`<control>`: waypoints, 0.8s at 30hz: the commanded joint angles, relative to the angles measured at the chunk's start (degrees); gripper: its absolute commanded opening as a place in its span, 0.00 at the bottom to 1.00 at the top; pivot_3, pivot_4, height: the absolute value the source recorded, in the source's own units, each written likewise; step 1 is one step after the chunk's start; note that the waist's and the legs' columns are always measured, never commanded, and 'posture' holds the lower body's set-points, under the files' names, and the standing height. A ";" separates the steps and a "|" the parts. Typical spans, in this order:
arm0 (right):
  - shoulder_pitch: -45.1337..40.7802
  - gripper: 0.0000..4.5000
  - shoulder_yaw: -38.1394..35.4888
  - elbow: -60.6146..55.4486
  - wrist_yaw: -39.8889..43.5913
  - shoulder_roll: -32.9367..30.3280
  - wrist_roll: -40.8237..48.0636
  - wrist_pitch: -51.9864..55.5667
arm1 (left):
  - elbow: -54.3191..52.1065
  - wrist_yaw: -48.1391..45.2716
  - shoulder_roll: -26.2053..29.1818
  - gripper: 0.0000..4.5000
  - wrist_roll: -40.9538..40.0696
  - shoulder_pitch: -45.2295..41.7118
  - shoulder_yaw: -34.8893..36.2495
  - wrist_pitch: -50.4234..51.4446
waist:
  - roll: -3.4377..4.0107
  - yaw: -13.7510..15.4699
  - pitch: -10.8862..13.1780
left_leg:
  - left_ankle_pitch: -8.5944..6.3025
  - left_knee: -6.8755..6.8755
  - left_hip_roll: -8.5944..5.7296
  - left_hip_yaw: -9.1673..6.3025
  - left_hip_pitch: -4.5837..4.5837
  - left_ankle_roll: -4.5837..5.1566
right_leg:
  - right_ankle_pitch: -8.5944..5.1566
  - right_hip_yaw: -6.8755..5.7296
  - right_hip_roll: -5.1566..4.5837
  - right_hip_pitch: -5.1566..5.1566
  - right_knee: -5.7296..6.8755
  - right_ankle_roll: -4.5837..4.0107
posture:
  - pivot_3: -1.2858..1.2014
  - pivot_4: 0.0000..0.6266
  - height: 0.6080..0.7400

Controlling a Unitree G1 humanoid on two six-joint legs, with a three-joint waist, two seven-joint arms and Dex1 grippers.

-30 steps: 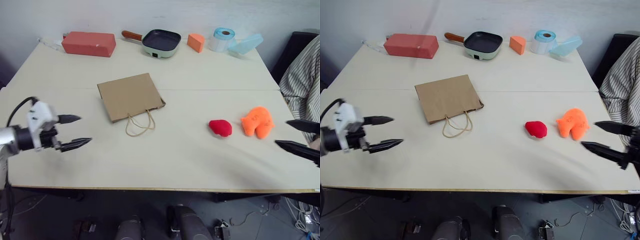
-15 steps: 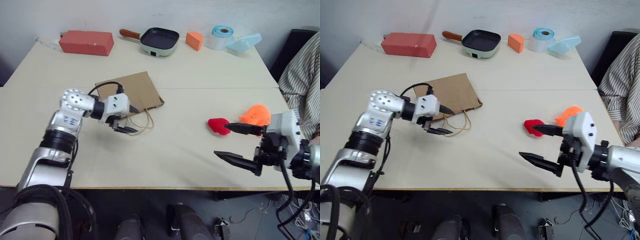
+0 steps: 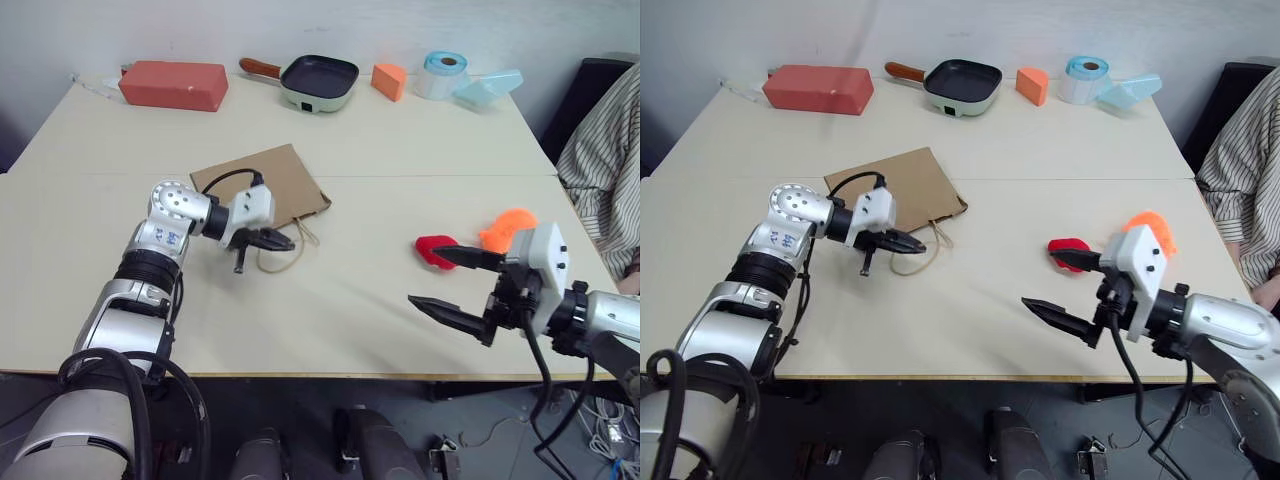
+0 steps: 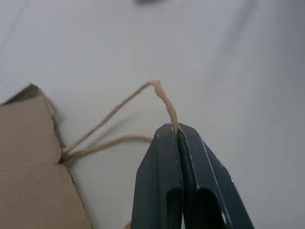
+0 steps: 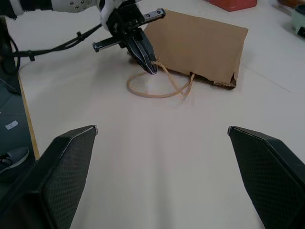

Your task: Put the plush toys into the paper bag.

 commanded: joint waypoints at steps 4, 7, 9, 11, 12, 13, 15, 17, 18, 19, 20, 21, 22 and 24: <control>-9.16 0.72 10.92 0.99 -5.83 7.73 -1.82 1.03 | -24.76 0.32 2.29 0.00 -16.27 2.93 8.30 29.24 | 0.01 -0.52 0.00 | 0.02 0.02 0.04 -0.01 0.01 -0.03 | 0.00 0.01 0.00 -0.02 0.10 0.00 | 0.52 0.24 1.00; -14.36 0.48 16.62 4.60 -6.81 11.79 -5.13 0.59 | -33.22 2.84 2.24 0.00 -18.78 5.93 8.52 34.01 | 0.02 -0.78 0.00 | 0.03 0.06 0.02 -0.04 0.04 -0.05 | -0.01 0.02 -0.02 -0.01 0.13 -0.01 | 0.52 0.24 1.00; -18.29 0.32 20.52 9.28 -7.04 15.16 -8.27 -0.38 | -37.52 5.40 1.09 0.00 -20.80 6.85 8.90 36.71 | 0.01 -0.80 0.00 | 0.03 0.14 0.02 -0.05 0.03 -0.05 | -0.01 0.02 -0.02 -0.01 0.19 -0.01 | 0.52 0.24 1.00; -21.10 0.17 24.24 14.16 -6.10 17.65 -11.57 -1.63 | -40.72 7.86 -0.25 0.00 -22.72 7.28 9.37 39.07 | 0.01 -0.81 0.00 | 0.03 0.28 0.02 -0.07 -0.02 -0.05 | -0.01 0.02 -0.03 -0.01 0.24 -0.01 | 0.52 0.24 1.00; -21.85 0.09 25.78 16.45 -5.49 18.43 -13.35 -2.39 | -41.70 9.19 -0.88 0.00 -23.36 7.34 9.59 40.05 | 0.01 -0.79 0.00 | 0.02 0.32 0.02 -0.07 -0.04 -0.04 | -0.01 0.02 -0.04 -0.02 0.27 -0.01 | 0.52 0.24 1.00; -22.24 0.00 26.96 18.37 -4.88 19.05 -14.87 -3.19 | -42.37 10.38 -1.35 0.00 -23.86 7.38 9.84 40.69 | 0.01 -0.77 0.00 | 0.02 0.33 0.02 -0.07 -0.04 -0.03 | -0.01 0.02 -0.04 -0.01 0.27 -0.01 | 0.52 0.24 1.00; -22.57 0.00 28.74 21.63 -3.93 20.13 -17.39 -4.80 | -43.43 12.74 -2.27 0.00 -25.20 7.32 10.57 42.13 | 0.01 -0.72 0.00 | 0.02 0.32 0.02 -0.08 -0.04 -0.03 | -0.01 0.01 -0.03 -0.02 0.36 -0.01 | 0.52 0.24 1.00; -22.79 0.00 29.65 23.84 -3.39 21.04 -19.30 -6.18 | -44.48 14.56 -2.98 0.00 -27.11 7.22 11.35 44.02 | 0.01 -0.88 0.00 | 0.02 0.32 0.01 -0.08 -0.06 -0.03 | -0.01 0.01 -0.04 -0.03 0.40 -0.01 | 0.52 0.24 1.00; -23.04 0.00 29.84 24.60 -3.22 21.49 -19.99 -6.57 | -45.12 14.91 -3.09 0.00 -28.07 7.31 11.61 44.82 | 0.01 -0.97 -0.01 | 0.02 0.33 0.02 -0.08 -0.06 -0.03 | -0.01 0.02 -0.04 -0.03 0.40 -0.01 | 0.52 0.24 1.00; -23.59 0.00 30.26 25.78 -3.17 21.99 -21.10 -7.12 | -46.21 15.19 -3.18 0.00 -29.12 7.57 11.71 45.68 | 0.01 -1.11 0.00 | 0.02 0.32 0.02 -0.08 -0.06 -0.03 | -0.01 0.01 -0.04 -0.03 0.41 -0.01 | 0.52 0.24 1.00; -24.14 0.00 30.46 26.82 -3.10 22.56 -21.88 -7.45 | -47.24 15.46 -3.21 0.00 -30.10 7.87 11.72 46.43 | 0.01 -1.26 0.00 | 0.02 0.33 0.02 -0.08 -0.05 -0.03 | -0.01 0.01 -0.03 -0.03 0.42 -0.01 | 0.52 0.24 1.00; -24.89 0.00 30.46 28.13 -3.16 23.34 -22.42 -7.39 | -48.43 15.74 -3.26 0.00 -30.80 8.30 11.50 46.80 | 0.02 -1.34 0.00 | 0.02 0.33 0.03 -0.08 -0.05 -0.03 | -0.01 0.01 -0.03 -0.04 0.43 -0.01 | 0.52 0.24 1.00; -25.42 0.00 30.40 29.09 -3.09 23.93 -22.82 -7.26 | -49.26 16.14 -3.33 0.00 -31.22 8.62 11.31 47.02 | 0.02 -1.45 0.00 | 0.02 0.33 0.02 -0.08 -0.05 -0.04 | -0.01 0.02 -0.03 -0.05 0.44 -0.01 | 0.52 0.24 1.00; -26.33 0.00 30.61 30.69 -2.30 24.53 -23.48 -6.46 | -50.13 17.48 -3.96 0.00 -32.21 8.89 11.40 47.49 | 0.02 -1.44 0.00 | 0.02 0.33 0.03 -0.08 -0.03 -0.05 | -0.01 0.02 -0.03 -0.05 0.45 -0.01 | 0.52 0.24 1.00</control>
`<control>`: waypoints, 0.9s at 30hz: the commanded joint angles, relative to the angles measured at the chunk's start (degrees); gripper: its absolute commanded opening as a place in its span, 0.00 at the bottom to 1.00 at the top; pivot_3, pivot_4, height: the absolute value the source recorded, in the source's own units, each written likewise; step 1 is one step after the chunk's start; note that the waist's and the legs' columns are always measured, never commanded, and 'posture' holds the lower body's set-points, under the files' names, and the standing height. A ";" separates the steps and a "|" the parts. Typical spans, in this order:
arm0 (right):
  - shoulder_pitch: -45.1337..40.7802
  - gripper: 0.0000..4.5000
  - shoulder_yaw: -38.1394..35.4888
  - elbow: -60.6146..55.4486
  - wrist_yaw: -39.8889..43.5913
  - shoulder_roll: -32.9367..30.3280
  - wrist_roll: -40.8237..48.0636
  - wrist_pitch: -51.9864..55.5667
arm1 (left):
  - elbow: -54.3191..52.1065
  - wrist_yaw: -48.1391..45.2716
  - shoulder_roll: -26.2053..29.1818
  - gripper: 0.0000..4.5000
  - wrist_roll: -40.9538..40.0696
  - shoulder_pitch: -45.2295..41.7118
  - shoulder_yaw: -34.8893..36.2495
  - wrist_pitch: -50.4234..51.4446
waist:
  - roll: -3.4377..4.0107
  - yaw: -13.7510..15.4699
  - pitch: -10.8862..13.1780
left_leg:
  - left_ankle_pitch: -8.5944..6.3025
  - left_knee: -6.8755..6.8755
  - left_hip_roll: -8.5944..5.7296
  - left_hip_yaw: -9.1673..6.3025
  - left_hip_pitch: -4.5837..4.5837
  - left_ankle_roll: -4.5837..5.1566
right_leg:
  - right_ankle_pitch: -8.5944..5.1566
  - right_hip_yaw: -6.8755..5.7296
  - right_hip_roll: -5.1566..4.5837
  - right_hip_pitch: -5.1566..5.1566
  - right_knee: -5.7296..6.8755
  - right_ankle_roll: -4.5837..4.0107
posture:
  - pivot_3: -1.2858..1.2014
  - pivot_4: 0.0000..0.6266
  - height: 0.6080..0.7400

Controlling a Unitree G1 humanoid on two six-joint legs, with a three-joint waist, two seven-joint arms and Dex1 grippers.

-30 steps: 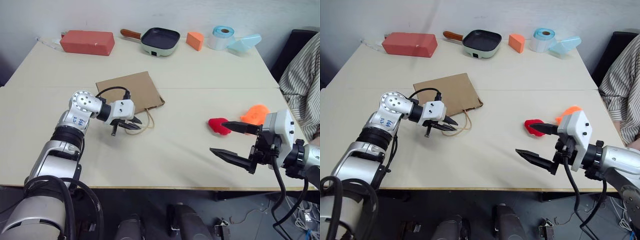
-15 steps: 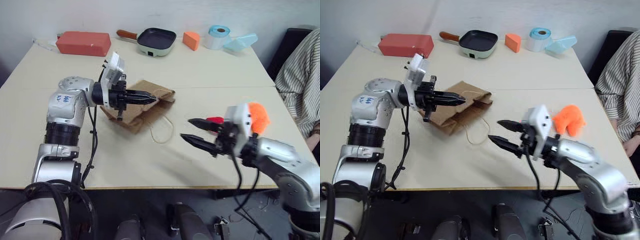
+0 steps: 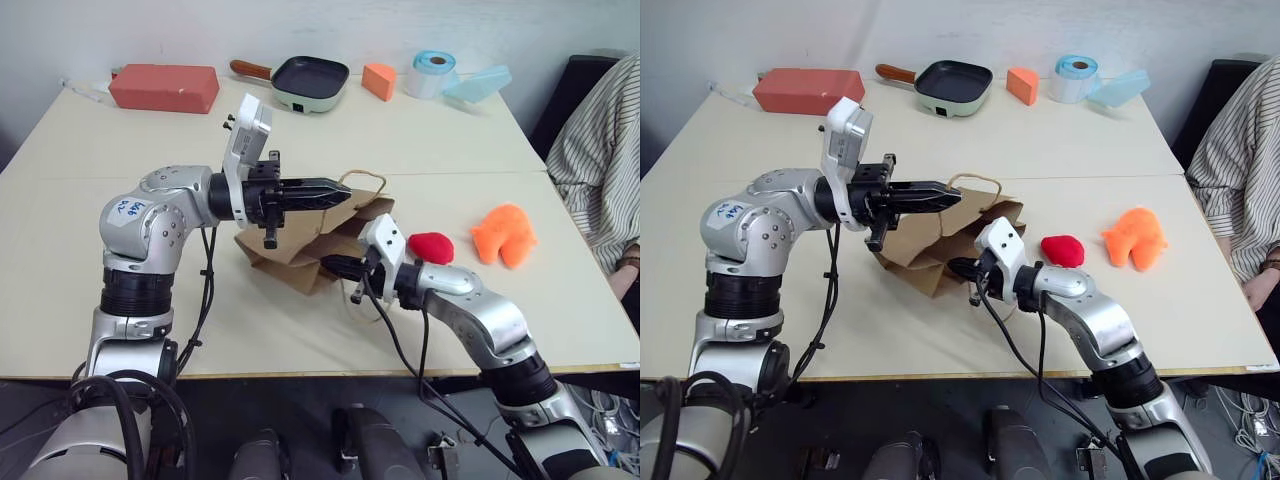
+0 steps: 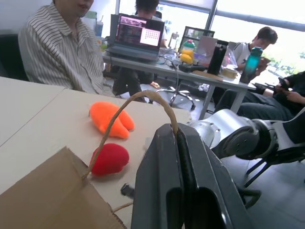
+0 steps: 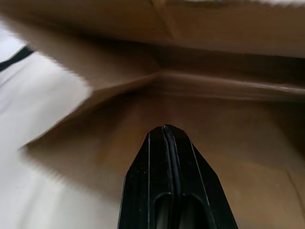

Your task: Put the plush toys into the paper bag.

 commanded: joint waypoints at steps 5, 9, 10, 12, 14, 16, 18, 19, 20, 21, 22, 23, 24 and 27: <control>-3.69 0.00 3.17 4.56 7.17 -1.09 -2.50 3.55 | -3.43 5.14 -2.85 0.00 -5.86 -0.47 2.43 1.72 | 0.00 0.21 0.00 | 0.00 0.03 -0.01 0.00 -0.02 0.00 | 0.00 0.00 -0.02 0.01 0.00 0.00 | 0.52 0.24 1.00; -5.21 0.00 7.49 5.63 14.08 -4.27 -4.28 5.60 | -3.82 5.77 -3.42 0.00 -6.76 -0.68 2.11 0.93 | 0.00 0.11 0.00 | 0.00 0.04 0.00 -0.01 -0.01 0.00 | 0.00 -0.01 -0.01 0.00 -0.01 0.00 | 0.52 0.24 1.00; -5.97 0.00 7.95 6.65 14.79 -4.20 -4.69 5.86 | -3.95 5.95 -3.72 0.00 -7.22 -0.81 2.23 0.94 | 0.00 -0.01 0.00 | 0.00 0.04 -0.01 -0.01 -0.01 0.00 | 0.00 -0.01 -0.01 0.00 -0.02 0.00 | 0.52 0.24 1.00; -7.47 0.00 8.42 9.20 15.79 -3.46 -5.54 6.09 | -4.07 6.49 -4.36 0.00 -8.35 -1.26 2.72 1.08 | 0.00 -0.08 0.00 | 0.00 0.07 -0.01 0.00 0.00 0.00 | 0.00 0.01 -0.01 0.00 -0.01 0.00 | 0.52 0.24 1.00; -8.92 0.00 9.21 12.05 16.51 -2.85 -7.02 5.37 | -3.90 7.33 -5.19 0.00 -9.54 -1.98 3.42 1.01 | 0.00 -0.01 0.00 | 0.00 0.10 0.00 0.00 0.01 -0.02 | 0.00 0.00 0.00 0.00 0.02 0.00 | 0.52 0.24 1.00; -10.42 0.00 10.64 14.65 17.52 -2.59 -9.16 4.43 | -3.61 8.28 -6.01 0.00 -11.05 -3.00 4.18 1.39 | 0.00 0.02 0.00 | 0.00 0.11 0.00 -0.01 0.00 -0.02 | 0.00 0.00 -0.01 0.00 0.01 0.00 | 0.52 0.24 1.00; -11.78 0.00 12.12 16.74 18.84 -2.59 -11.22 3.42 | -4.44 7.71 -6.02 0.00 -11.62 -2.99 3.29 1.36 | 0.00 -0.01 0.00 | 0.00 0.12 0.00 -0.01 0.00 -0.02 | 0.00 0.00 -0.01 0.01 -0.01 0.00 | 0.52 0.24 1.00; -12.41 0.00 12.90 17.50 19.77 -2.76 -12.18 2.75 | -5.40 6.78 -5.73 0.00 -11.28 -2.47 2.03 0.90 | 0.00 -0.04 0.00 | 0.00 0.12 -0.01 0.00 0.00 -0.02 | 0.00 0.00 -0.02 0.01 0.00 0.00 | 0.52 0.24 1.00; -12.82 0.00 13.36 18.10 20.48 -2.84 -12.86 2.18 | -6.00 6.15 -5.50 0.00 -10.99 -2.08 1.12 0.50 | 0.00 -0.05 0.00 | 0.00 0.12 0.00 0.00 0.03 -0.02 | 0.00 0.00 -0.01 0.02 0.01 0.00 | 0.52 0.24 1.00; -13.55 0.00 14.09 18.66 21.75 -2.96 -13.46 1.98 | -6.84 5.29 -5.33 0.00 -10.09 -1.33 -0.49 -0.30 | 0.00 -0.08 0.00 | 0.00 0.12 0.00 -0.01 0.05 -0.02 | 0.00 0.00 -0.01 0.03 0.01 0.00 | 0.52 0.24 1.00; -14.03 0.00 14.49 19.09 22.69 -2.96 -13.88 1.87 | -7.35 4.75 -5.20 0.00 -9.48 -0.82 -1.57 -0.92 | 0.00 -0.10 0.00 | 0.01 0.12 0.00 -0.01 0.05 -0.03 | 0.00 0.00 -0.01 0.03 0.02 0.00 | 0.52 0.24 1.00; -15.50 0.00 14.52 18.75 25.57 -2.77 -12.70 2.70 | -7.44 3.72 -5.12 0.00 -6.45 0.43 -4.68 -3.77 | 0.00 -0.09 0.00 | 0.00 0.12 0.00 0.00 0.06 -0.03 | 0.00 0.00 -0.01 0.03 0.02 0.00 | 0.52 0.24 1.00; -16.53 0.00 14.45 18.48 27.70 -2.58 -11.86 3.33 | -7.45 3.00 -5.04 0.00 -4.27 1.32 -6.91 -5.92 | 0.01 -0.10 -0.01 | 0.00 0.12 0.00 -0.01 0.06 -0.03 | 0.00 0.00 -0.01 0.05 0.02 0.00 | 0.52 0.24 1.00; -18.88 0.00 10.12 18.99 31.10 0.35 -6.46 6.88 | -5.89 1.97 -5.33 0.00 -0.84 2.20 -9.72 -9.99 | 0.01 -0.07 0.00 | 0.00 0.13 0.00 -0.02 0.03 -0.03 | 0.00 -0.01 -0.01 0.03 0.01 -0.01 | 0.52 0.24 1.00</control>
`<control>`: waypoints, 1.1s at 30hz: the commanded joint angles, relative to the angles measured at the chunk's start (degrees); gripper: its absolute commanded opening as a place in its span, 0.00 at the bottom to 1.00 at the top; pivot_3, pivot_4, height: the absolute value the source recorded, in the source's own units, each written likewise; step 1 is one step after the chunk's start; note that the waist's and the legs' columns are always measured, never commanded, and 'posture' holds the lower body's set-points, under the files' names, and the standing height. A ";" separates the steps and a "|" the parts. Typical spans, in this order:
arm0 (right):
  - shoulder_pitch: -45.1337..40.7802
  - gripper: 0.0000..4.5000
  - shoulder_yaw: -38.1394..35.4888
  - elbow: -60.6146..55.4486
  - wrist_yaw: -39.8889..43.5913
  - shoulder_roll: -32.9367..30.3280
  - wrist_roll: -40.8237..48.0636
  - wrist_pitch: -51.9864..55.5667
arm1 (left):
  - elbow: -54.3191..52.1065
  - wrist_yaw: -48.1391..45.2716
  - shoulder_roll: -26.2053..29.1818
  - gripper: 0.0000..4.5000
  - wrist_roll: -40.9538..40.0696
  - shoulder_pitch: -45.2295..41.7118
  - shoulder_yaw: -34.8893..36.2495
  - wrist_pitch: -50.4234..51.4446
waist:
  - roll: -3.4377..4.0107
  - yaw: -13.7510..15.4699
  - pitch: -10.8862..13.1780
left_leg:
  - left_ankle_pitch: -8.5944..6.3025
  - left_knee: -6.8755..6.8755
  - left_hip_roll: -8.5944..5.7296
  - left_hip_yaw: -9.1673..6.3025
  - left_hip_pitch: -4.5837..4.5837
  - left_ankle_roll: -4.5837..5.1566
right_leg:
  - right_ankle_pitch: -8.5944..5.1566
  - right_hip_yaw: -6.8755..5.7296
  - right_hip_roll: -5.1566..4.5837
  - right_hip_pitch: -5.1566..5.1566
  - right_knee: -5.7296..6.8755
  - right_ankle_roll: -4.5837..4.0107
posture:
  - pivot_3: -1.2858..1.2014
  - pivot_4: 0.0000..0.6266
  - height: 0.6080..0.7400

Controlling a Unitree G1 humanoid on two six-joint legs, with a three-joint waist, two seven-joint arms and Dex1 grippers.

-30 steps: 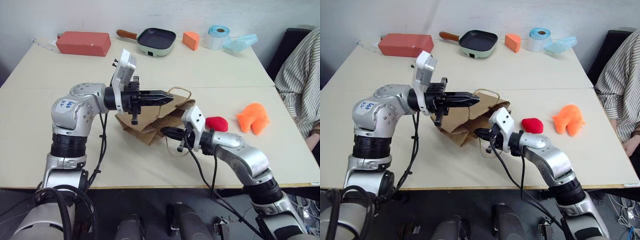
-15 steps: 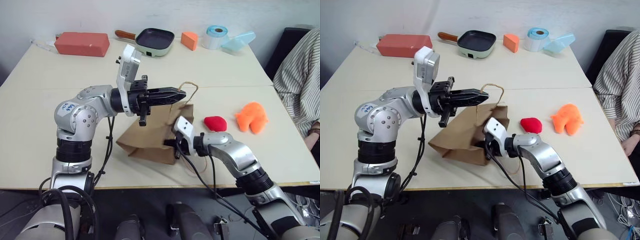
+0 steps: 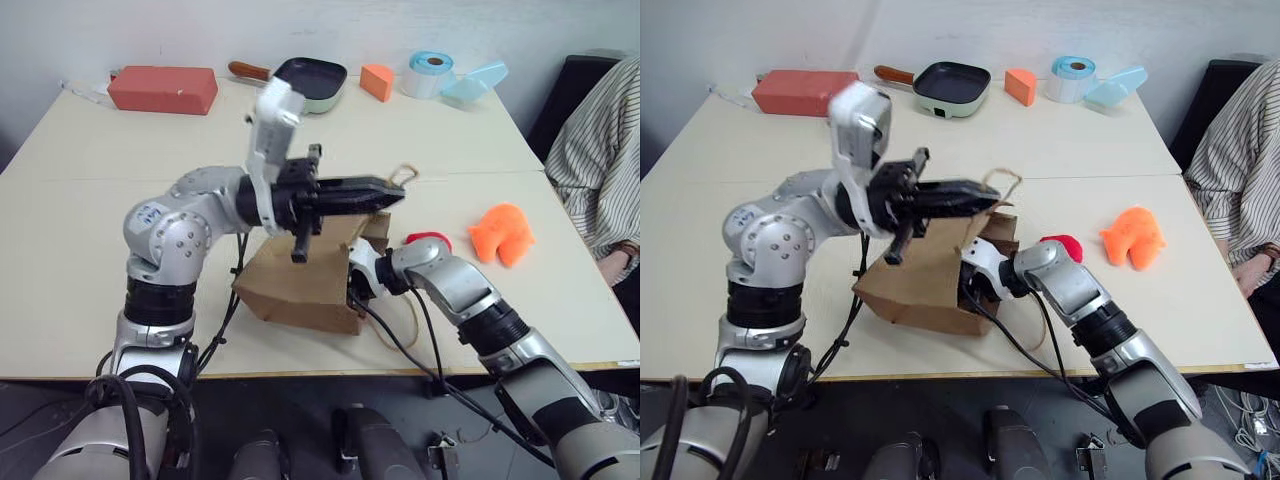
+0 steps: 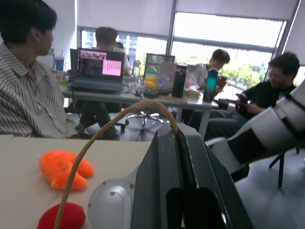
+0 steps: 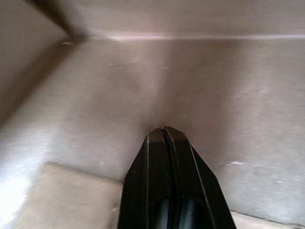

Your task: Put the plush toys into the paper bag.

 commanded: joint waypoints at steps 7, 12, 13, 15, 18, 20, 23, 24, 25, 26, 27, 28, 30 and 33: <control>-2.11 0.00 -9.94 10.13 -5.68 10.49 4.97 5.80 | 1.36 0.78 -1.13 0.00 0.86 -1.43 1.18 -3.68 | 0.01 -0.08 0.01 | 0.00 0.03 0.01 0.00 -0.04 0.00 | 0.00 0.01 -0.01 -0.05 0.05 0.00 | 0.52 0.24 1.00; 1.24 0.00 -5.54 10.35 -9.15 10.55 -0.31 6.26 | 3.68 5.52 -1.34 0.00 -3.90 -4.51 8.33 0.14 | 0.01 -0.06 0.00 | -0.01 0.01 0.00 -0.02 -0.08 0.01 | 0.00 0.01 -0.03 -0.06 0.02 0.00 | 0.52 0.24 1.00; 1.65 0.00 -4.80 9.76 -9.27 10.16 -1.06 6.30 | 4.80 6.84 -1.37 0.00 -4.87 -5.65 10.10 0.76 | 0.03 -0.08 -0.01 | -0.01 0.03 0.00 -0.02 -0.06 0.02 | 0.00 0.01 -0.03 -0.05 0.03 0.00 | 0.52 0.24 1.00; 2.38 0.00 -2.93 8.51 -9.18 8.78 -3.00 5.25 | 6.78 8.80 -1.17 0.00 -6.40 -7.65 12.92 1.78 | 0.05 -0.07 -0.03 | -0.01 0.03 0.00 -0.02 -0.02 0.01 | 0.00 0.01 -0.03 -0.02 0.05 0.00 | 0.52 0.24 1.00; 3.13 0.00 -1.42 7.46 -9.01 7.26 -5.12 3.70 | 8.00 9.81 -0.78 0.00 -7.41 -9.01 14.39 2.73 | 0.06 0.05 -0.03 | -0.01 0.02 -0.01 -0.02 0.00 0.01 | 0.00 0.01 -0.04 0.01 0.03 0.00 | 0.52 0.24 1.00; 3.64 0.00 -2.14 6.66 -9.36 6.82 -5.01 3.77 | 7.18 9.42 -0.87 0.00 -7.54 -8.74 13.68 3.14 | 0.06 0.13 -0.03 | -0.01 0.01 -0.01 -0.03 0.01 0.01 | 0.00 0.00 -0.04 0.02 0.01 0.00 | 0.52 0.24 1.00; 4.30 0.00 -3.69 5.44 -10.81 6.42 -4.94 3.62 | 5.34 9.28 -1.74 0.00 -6.83 -7.58 11.76 2.89 | 0.06 0.24 -0.04 | -0.01 0.01 -0.01 -0.05 0.00 0.01 | 0.00 -0.03 -0.05 0.05 0.01 0.00 | 0.52 0.24 1.00; 5.02 0.00 -4.93 4.06 -11.74 6.17 -4.87 1.93 | 4.65 8.88 -1.78 0.00 -5.68 -6.71 10.36 2.12 | 0.06 0.24 -0.04 | -0.01 0.01 -0.02 -0.08 0.00 0.01 | 0.00 -0.03 -0.06 0.07 -0.01 0.00 | 0.52 0.24 1.00; 6.00 0.00 -7.05 1.85 -12.76 6.07 -4.06 0.46 | 4.01 8.34 -1.75 0.00 -4.60 -5.73 8.97 1.31 | 0.06 0.26 -0.04 | -0.01 0.01 -0.03 -0.08 0.00 0.01 | 0.00 -0.03 -0.06 0.07 -0.01 0.00 | 0.52 0.24 1.00; 6.86 0.00 -9.05 -0.27 -13.70 6.05 -3.11 -0.12 | 3.58 7.95 -1.66 0.00 -3.82 -4.96 7.95 0.67 | 0.06 0.30 -0.04 | -0.01 -0.01 -0.03 -0.09 0.01 0.01 | 0.00 -0.03 -0.06 0.09 -0.01 0.00 | 0.52 0.24 1.00; 7.78 0.00 -11.22 -2.86 -14.67 5.99 -2.00 -0.05 | 3.35 7.72 -1.52 0.00 -3.43 -4.39 7.32 0.37 | 0.06 0.33 -0.04 | -0.01 0.00 -0.04 -0.13 -0.02 0.01 | 0.00 -0.03 -0.06 0.09 -0.02 0.00 | 0.52 0.24 1.00; 8.65 0.00 -13.17 -5.50 -15.51 5.94 -0.94 0.22 | 3.30 7.52 -1.35 0.00 -3.23 -4.01 7.01 0.17 | 0.06 0.35 -0.03 | -0.01 0.00 -0.04 -0.13 -0.03 0.01 | 0.00 -0.03 -0.06 0.08 -0.04 0.00 | 0.52 0.24 1.00; 11.05 0.00 -17.32 -13.51 -17.77 4.76 0.82 2.30 | 3.00 5.85 0.02 0.00 -1.17 -2.98 5.17 -1.52 | 0.07 0.36 -0.02 | -0.01 0.01 -0.05 -0.14 -0.06 0.01 | 0.00 -0.03 -0.06 0.07 -0.05 0.00 | 0.52 0.24 1.00; 14.61 0.00 -22.33 -24.87 -19.79 3.13 4.55 7.17 | 1.96 4.21 0.81 0.00 -0.75 -1.84 3.92 -2.25 | 0.10 0.07 0.00 | -0.01 -0.11 -0.04 -0.12 -0.08 -0.01 | 0.00 0.00 -0.04 -0.01 -0.05 0.00 | 0.52 0.24 1.00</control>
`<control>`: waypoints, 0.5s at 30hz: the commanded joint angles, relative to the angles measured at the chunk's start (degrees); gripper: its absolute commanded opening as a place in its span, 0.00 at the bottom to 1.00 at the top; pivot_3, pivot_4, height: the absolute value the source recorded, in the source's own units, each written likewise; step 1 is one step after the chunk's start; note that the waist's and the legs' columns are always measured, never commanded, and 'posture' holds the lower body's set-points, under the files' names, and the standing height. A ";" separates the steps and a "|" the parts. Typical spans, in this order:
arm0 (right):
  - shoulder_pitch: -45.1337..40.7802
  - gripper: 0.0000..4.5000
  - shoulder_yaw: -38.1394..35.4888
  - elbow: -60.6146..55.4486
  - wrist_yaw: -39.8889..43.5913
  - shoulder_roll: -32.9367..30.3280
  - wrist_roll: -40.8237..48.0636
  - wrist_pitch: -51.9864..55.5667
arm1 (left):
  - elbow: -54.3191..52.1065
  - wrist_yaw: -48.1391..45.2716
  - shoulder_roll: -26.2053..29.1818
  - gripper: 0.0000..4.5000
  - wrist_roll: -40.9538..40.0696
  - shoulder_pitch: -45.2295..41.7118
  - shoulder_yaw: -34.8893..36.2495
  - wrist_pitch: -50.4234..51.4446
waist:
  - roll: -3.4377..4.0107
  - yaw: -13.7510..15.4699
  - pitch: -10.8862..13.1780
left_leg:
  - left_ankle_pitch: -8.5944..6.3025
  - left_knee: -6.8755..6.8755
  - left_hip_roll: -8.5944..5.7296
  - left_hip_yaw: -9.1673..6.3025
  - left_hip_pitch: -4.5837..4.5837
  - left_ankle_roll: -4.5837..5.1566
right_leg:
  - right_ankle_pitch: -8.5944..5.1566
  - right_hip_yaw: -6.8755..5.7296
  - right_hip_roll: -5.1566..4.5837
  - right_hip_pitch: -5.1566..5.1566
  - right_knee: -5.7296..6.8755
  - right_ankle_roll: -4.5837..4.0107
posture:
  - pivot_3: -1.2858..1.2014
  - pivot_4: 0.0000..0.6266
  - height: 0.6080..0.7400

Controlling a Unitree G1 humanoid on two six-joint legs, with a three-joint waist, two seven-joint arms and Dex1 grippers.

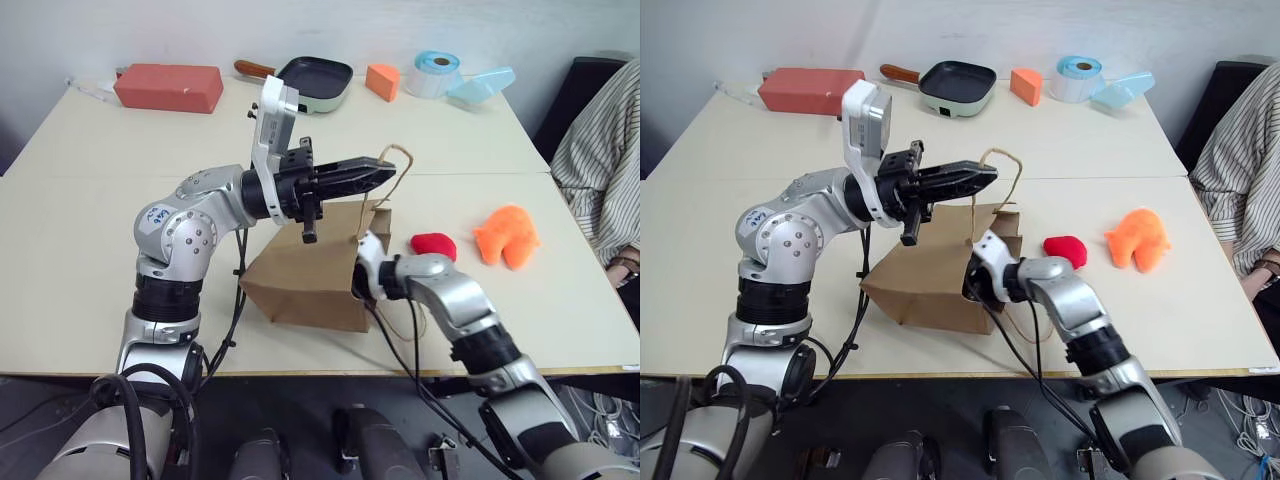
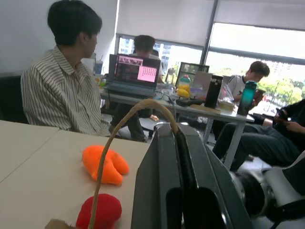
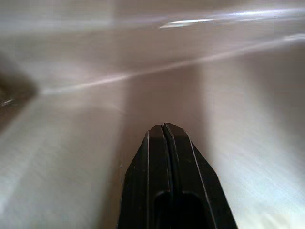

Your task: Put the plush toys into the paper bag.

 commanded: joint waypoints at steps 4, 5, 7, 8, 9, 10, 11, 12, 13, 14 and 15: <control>6.82 0.00 -13.58 -25.15 -4.09 -3.87 11.52 13.78 | -2.67 -1.37 0.20 0.00 -0.18 -0.01 0.06 -1.01 | 0.01 0.07 0.01 | 0.06 -0.09 0.04 0.00 0.05 -0.12 | -0.02 0.00 0.07 -0.04 0.00 -0.03 | 0.52 0.24 1.00; 8.39 0.00 -17.80 -28.14 -4.65 -4.74 14.34 16.92 | -2.71 -1.47 0.33 0.00 -0.19 0.13 0.10 -0.91 | 0.01 0.16 0.01 | 0.07 -0.13 0.02 0.00 0.04 -0.13 | -0.02 0.01 0.06 -0.04 -0.01 -0.03 | 0.52 0.24 1.00; 10.21 0.00 -26.76 -31.65 -5.84 -5.75 20.64 23.35 | -3.02 -1.90 0.79 0.00 -0.27 0.50 0.08 -0.72 | 0.01 0.46 0.01 | 0.07 -0.16 -0.01 -0.01 0.02 -0.12 | -0.02 0.01 0.04 -0.03 -0.06 -0.03 | 0.52 0.24 1.00; 10.53 0.04 -31.13 -31.88 -6.28 -6.58 23.03 25.43 | -3.19 -2.08 0.99 0.00 -0.33 0.67 0.09 -0.61 | 0.01 0.47 0.01 | 0.07 -0.16 -0.02 -0.01 0.02 -0.11 | -0.02 0.01 0.03 -0.02 -0.07 -0.03 | 0.52 0.24 1.00; 10.48 0.08 -35.77 -30.90 -6.91 -7.72 24.76 27.34 | -3.34 -2.37 1.27 0.00 -0.23 0.86 -0.09 -0.65 | 0.01 0.51 0.01 | 0.07 -0.16 -0.03 -0.01 0.01 -0.09 | -0.02 0.02 0.02 -0.02 -0.10 -0.03 | 0.52 0.24 1.00; 10.25 0.12 -39.64 -29.34 -7.81 -8.98 25.70 28.50 | -3.51 -2.76 1.62 0.00 0.06 1.08 -0.37 -0.89 | 0.01 0.56 0.01 | 0.07 -0.16 -0.05 0.00 0.01 -0.08 | -0.02 0.03 0.00 -0.02 -0.09 -0.03 | 0.52 0.24 1.00; 9.92 0.19 -42.35 -27.68 -8.94 -10.10 26.08 29.10 | -3.63 -3.06 1.91 0.00 0.24 1.25 -0.56 -1.08 | 0.01 0.63 0.01 | 0.07 -0.18 -0.05 -0.01 0.03 -0.07 | -0.02 0.03 0.01 0.00 -0.12 -0.03 | 0.52 0.24 1.00; 9.51 0.26 -43.98 -25.49 -10.42 -11.33 25.46 29.13 | -3.77 -3.23 2.15 0.00 0.32 1.42 -0.64 -1.13 | 0.01 0.59 0.01 | 0.07 -0.20 -0.05 -0.01 0.04 -0.07 | -0.02 0.03 0.01 0.00 -0.12 -0.03 | 0.52 0.24 1.00; 9.39 0.33 -44.48 -22.39 -12.00 -13.17 23.33 27.67 | -3.89 -3.32 2.33 0.00 0.25 1.58 -0.58 -1.09 | 0.01 0.52 0.01 | 0.07 -0.24 -0.05 0.00 0.06 -0.07 | -0.02 0.03 0.02 0.01 -0.13 -0.03 | 0.52 0.24 1.00; 9.23 0.42 -44.30 -18.21 -13.80 -15.19 20.26 25.23 | -4.00 -3.44 2.60 0.00 0.07 1.74 -0.39 -0.91 | 0.01 0.38 0.01 | 0.08 -0.29 -0.05 0.00 0.08 -0.08 | -0.02 0.04 0.03 0.01 -0.14 -0.03 | 0.52 0.24 1.00; 8.49 0.48 -43.99 -14.55 -16.11 -16.50 17.69 23.50 | -4.10 -3.57 2.91 0.00 -0.05 1.86 -0.19 -0.80 | 0.01 0.28 0.01 | 0.09 -0.31 -0.06 0.02 0.11 -0.09 | -0.02 0.08 0.05 0.01 -0.15 -0.03 | 0.52 0.24 1.00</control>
